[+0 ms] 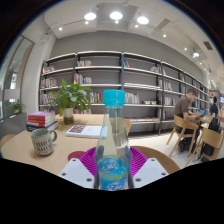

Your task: Pour water

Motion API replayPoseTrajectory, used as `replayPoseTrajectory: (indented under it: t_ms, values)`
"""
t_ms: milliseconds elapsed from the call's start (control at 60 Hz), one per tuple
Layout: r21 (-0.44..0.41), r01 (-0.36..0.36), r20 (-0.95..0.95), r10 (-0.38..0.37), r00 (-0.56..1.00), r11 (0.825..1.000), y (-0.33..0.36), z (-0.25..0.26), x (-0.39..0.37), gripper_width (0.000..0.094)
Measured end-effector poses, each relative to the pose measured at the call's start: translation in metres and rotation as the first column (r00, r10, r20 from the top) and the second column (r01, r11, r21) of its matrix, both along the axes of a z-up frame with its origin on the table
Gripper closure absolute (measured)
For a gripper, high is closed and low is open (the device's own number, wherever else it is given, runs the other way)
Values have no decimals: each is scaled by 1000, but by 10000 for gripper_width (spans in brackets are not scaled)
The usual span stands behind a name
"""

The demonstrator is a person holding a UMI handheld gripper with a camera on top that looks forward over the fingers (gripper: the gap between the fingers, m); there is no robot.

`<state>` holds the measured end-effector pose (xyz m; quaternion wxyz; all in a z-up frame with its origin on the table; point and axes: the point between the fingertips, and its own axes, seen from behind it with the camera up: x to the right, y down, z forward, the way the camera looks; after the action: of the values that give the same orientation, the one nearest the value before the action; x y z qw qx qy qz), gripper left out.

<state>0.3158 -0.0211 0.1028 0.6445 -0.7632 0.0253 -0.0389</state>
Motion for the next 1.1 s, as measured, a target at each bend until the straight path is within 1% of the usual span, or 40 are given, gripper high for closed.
replayPoseTrajectory:
  t_ms: [83, 133, 183, 233, 267, 317, 400, 450, 500, 567, 600, 650, 783, 833, 917, 1050, 1100]
  values:
    - [-23, 13, 19, -13, 1000, 1000, 2, -2, -2, 557]
    - [-39, 36, 57, -33, 998, 999, 6, -1, -1, 557]
    - [-66, 34, 129, -25, 991, 997, 10, -1, -2, 556]
    - [-82, 51, 201, -34, 979, 995, 16, 6, 0, 556]
    - [-102, 46, 260, -18, 965, 994, 19, 9, -1, 556]
    - [-102, 67, 358, -26, 933, 993, 31, 20, -7, 556]
    - [-134, 70, 540, 14, 842, 989, 50, 37, -23, 556]
    - [-159, 67, 649, 54, 759, 985, 57, 52, -31, 557]
    - [-168, 55, 742, 90, 664, 984, 69, 64, -47, 555]
    - [-210, 52, 848, 155, 507, 976, 86, 68, -67, 556]
    - [-228, 39, 879, 188, 438, 973, 95, 68, -75, 554]
    - [-233, 15, 913, 213, 348, 972, 104, 73, -92, 556]
    - [-294, -2, 955, 293, 51, 956, 125, 66, -128, 555]
    - [-310, -5, 950, 309, -45, 951, 130, 63, -138, 558]
    - [-332, 12, 919, 326, -220, 943, 135, 59, -149, 555]
    - [-326, -4, 846, 290, -448, 945, 147, 62, -173, 557]
    - [-312, 5, 806, 268, -528, 950, 150, 66, -180, 557]
